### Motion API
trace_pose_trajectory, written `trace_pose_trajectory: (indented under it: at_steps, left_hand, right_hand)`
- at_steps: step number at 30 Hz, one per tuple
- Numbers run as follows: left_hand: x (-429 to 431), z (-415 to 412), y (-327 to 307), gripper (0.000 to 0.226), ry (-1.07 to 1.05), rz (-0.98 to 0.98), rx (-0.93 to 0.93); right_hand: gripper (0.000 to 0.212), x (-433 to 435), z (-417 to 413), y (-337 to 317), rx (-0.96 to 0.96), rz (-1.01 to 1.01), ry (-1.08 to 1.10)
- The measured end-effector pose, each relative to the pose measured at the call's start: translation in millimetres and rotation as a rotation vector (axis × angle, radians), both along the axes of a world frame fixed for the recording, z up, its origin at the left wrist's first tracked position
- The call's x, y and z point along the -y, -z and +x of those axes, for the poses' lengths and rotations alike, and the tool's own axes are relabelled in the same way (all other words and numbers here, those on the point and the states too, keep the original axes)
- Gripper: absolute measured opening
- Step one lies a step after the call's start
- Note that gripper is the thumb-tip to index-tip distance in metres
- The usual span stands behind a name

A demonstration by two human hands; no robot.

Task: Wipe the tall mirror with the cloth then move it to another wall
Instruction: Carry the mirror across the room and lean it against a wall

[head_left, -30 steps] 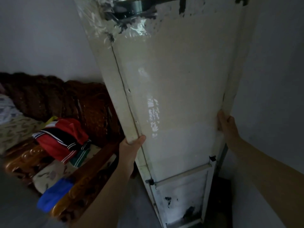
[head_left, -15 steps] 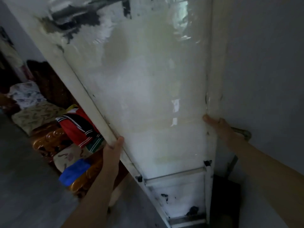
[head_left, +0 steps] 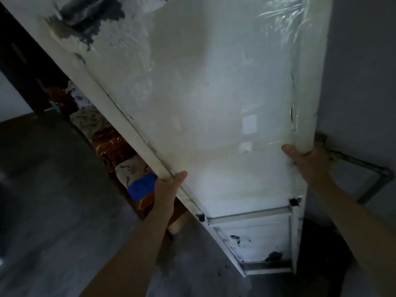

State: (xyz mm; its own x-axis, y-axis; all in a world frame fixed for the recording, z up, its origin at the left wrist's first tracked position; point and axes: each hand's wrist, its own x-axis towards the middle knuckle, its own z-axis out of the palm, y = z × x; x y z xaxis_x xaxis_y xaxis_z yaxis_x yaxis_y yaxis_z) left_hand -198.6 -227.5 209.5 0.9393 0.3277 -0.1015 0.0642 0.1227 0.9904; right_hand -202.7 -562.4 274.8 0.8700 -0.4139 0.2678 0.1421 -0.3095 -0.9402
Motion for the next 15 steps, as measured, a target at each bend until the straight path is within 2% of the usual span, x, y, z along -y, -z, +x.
trace_pose_trajectory:
  at_steps: [6,10,15]
  left_hand:
    - [-28.7,-30.7,10.9,0.065,-0.118,0.038,-0.052]
    - [-45.3,-62.3,15.5,0.053,-0.171,-0.011,-0.006]
    - [-77.2,-85.4,-11.3,0.041,-0.341,0.103,0.024]
  right_hand:
    - [0.021,-32.4,-12.5,-7.0,0.041,0.016,-0.102]
    - [0.022,-54.3,-19.0,-13.5,0.053,0.056,-0.172]
    - [0.021,-92.0,-19.5,-25.1,0.072,0.128,-0.259]
